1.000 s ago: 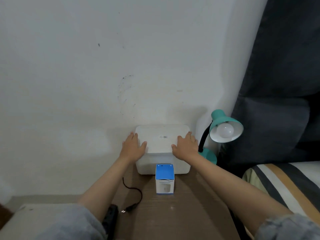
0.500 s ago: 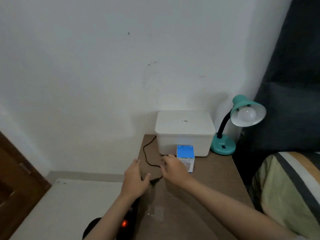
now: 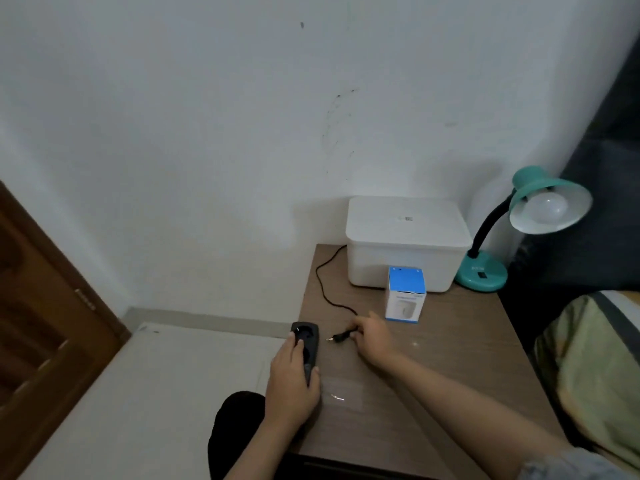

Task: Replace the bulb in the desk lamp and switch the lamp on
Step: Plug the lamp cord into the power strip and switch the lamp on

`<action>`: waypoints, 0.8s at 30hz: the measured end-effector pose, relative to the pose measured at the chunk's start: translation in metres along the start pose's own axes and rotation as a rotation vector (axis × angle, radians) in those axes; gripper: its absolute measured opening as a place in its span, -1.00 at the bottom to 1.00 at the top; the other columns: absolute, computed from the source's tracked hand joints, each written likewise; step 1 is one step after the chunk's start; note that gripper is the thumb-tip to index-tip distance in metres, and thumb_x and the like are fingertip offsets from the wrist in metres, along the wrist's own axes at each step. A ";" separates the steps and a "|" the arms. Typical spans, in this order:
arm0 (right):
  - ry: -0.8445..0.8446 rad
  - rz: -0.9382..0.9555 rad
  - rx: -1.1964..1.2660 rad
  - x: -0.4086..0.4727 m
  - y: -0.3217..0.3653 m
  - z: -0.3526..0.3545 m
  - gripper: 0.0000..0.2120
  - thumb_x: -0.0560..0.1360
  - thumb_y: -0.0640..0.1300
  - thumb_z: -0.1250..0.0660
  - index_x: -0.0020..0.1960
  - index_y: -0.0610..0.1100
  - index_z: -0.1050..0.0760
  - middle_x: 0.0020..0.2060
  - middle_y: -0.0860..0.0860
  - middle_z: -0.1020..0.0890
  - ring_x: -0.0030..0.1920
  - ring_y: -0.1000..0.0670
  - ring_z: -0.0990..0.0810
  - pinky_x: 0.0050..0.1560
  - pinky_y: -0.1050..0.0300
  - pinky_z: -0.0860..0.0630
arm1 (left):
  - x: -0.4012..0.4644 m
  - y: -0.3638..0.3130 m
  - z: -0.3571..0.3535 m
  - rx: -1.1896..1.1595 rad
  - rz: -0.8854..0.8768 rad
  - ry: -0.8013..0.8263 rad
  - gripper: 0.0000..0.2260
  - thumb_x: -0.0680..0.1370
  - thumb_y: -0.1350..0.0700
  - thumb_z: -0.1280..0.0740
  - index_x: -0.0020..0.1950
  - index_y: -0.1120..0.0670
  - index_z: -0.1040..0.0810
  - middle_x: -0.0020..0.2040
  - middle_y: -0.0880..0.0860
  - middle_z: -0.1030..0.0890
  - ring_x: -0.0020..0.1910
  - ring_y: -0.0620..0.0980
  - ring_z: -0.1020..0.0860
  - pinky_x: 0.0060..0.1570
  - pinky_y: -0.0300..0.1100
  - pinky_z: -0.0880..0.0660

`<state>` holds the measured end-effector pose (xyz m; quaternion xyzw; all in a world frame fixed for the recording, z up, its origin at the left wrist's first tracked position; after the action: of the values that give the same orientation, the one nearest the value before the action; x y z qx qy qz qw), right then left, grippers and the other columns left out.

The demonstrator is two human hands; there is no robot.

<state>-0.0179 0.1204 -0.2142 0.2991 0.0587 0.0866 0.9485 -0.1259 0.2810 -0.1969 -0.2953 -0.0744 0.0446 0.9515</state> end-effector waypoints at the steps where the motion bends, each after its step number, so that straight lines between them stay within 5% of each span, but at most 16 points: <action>1: -0.008 0.010 0.011 0.000 0.001 0.001 -0.89 0.49 -0.18 -0.32 -0.03 -0.05 -0.59 -0.11 0.00 -0.45 -0.02 -0.05 -0.52 -0.03 0.17 -0.40 | -0.001 0.000 0.000 0.005 0.001 -0.008 -0.48 0.51 0.05 -0.28 0.41 0.20 -0.26 0.48 0.14 -0.23 0.46 0.07 -0.17 0.38 -0.25 -0.06; 6: -0.081 0.018 0.207 -0.005 0.006 0.008 -0.89 0.50 -0.22 -0.30 -0.10 -0.04 -0.56 -0.20 -0.03 -0.65 -0.15 0.00 -0.58 -0.09 0.09 -0.51 | -0.003 0.004 -0.001 -0.009 0.035 -0.003 -0.43 0.51 -0.02 -0.26 0.45 0.16 -0.18 0.52 0.10 -0.12 0.47 0.04 -0.14 0.39 -0.14 -0.19; 10: -0.129 -0.066 0.474 -0.010 0.016 0.009 -0.87 0.49 -0.28 -0.32 -0.02 -0.13 -0.60 -0.19 0.06 -0.60 -0.16 0.13 -0.55 -0.19 0.37 -0.43 | -0.004 0.005 -0.002 -0.015 0.026 0.016 -0.41 0.52 -0.03 -0.26 0.47 0.14 -0.15 0.53 0.08 -0.08 0.46 0.03 -0.14 0.38 -0.15 -0.22; 14: -0.146 -0.044 0.666 -0.008 0.039 0.007 -0.85 0.45 -0.27 -0.39 -0.03 -0.08 -0.61 -0.20 0.09 -0.63 -0.13 0.10 -0.60 -0.18 0.36 -0.49 | -0.004 0.006 -0.001 -0.038 0.017 -0.007 -0.41 0.51 -0.01 -0.27 0.46 0.15 -0.17 0.52 0.08 -0.11 0.46 0.02 -0.16 0.36 -0.18 -0.21; 24: -0.121 0.158 0.522 -0.007 0.084 -0.001 -0.74 0.40 -0.33 -0.34 -0.19 0.04 -0.46 -0.30 0.14 -0.56 -0.29 0.14 -0.54 -0.23 0.24 -0.54 | -0.008 0.010 -0.002 -0.100 0.078 -0.056 -0.38 0.47 0.04 -0.32 0.46 0.18 -0.17 0.50 0.12 -0.19 0.45 0.03 -0.19 0.34 -0.24 -0.18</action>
<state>-0.0362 0.1873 -0.1661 0.5416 -0.0011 0.1244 0.8314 -0.1335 0.2872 -0.2047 -0.3439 -0.0914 0.0862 0.9306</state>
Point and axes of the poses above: each hand's wrist, its own x-axis towards the middle knuckle, its own z-axis out of the back of the hand, y = z × x, the point moved 6 cm from there along x, towards the middle knuckle
